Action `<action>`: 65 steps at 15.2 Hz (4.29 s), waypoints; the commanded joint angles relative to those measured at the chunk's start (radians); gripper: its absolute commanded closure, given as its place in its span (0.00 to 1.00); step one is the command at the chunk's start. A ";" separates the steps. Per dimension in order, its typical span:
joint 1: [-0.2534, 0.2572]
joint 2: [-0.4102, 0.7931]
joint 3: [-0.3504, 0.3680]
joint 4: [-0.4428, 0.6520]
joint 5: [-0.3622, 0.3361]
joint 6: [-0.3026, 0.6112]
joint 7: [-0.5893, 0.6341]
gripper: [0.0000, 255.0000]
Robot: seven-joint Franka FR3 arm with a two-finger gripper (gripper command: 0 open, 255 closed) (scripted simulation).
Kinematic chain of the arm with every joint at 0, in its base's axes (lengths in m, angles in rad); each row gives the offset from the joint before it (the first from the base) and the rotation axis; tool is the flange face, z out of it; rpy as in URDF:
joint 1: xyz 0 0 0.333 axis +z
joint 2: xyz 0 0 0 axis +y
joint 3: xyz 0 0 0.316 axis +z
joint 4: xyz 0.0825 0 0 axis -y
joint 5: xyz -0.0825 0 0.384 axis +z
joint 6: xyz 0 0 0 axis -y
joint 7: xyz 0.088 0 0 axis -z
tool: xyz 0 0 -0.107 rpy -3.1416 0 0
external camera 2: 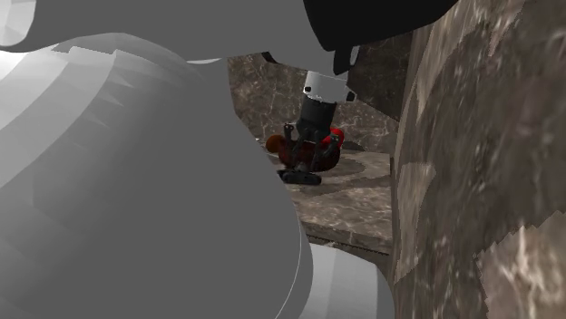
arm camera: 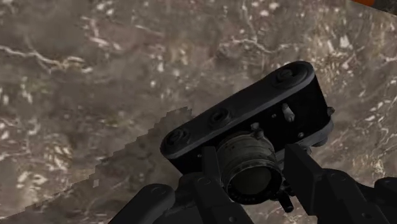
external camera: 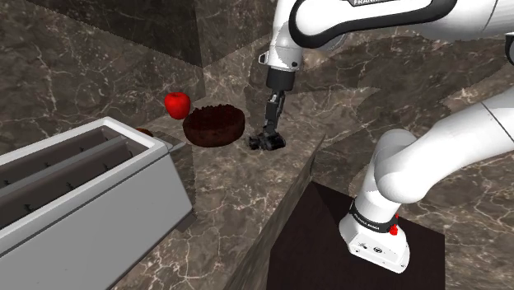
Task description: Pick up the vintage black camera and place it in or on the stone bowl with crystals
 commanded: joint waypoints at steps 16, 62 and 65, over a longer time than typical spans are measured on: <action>0.002 0.028 -0.008 0.246 -0.011 -0.214 0.046 1.00; 0.019 0.498 0.014 0.591 0.001 -0.084 0.052 0.00; 0.012 0.510 0.002 0.696 -0.003 -0.178 0.055 0.00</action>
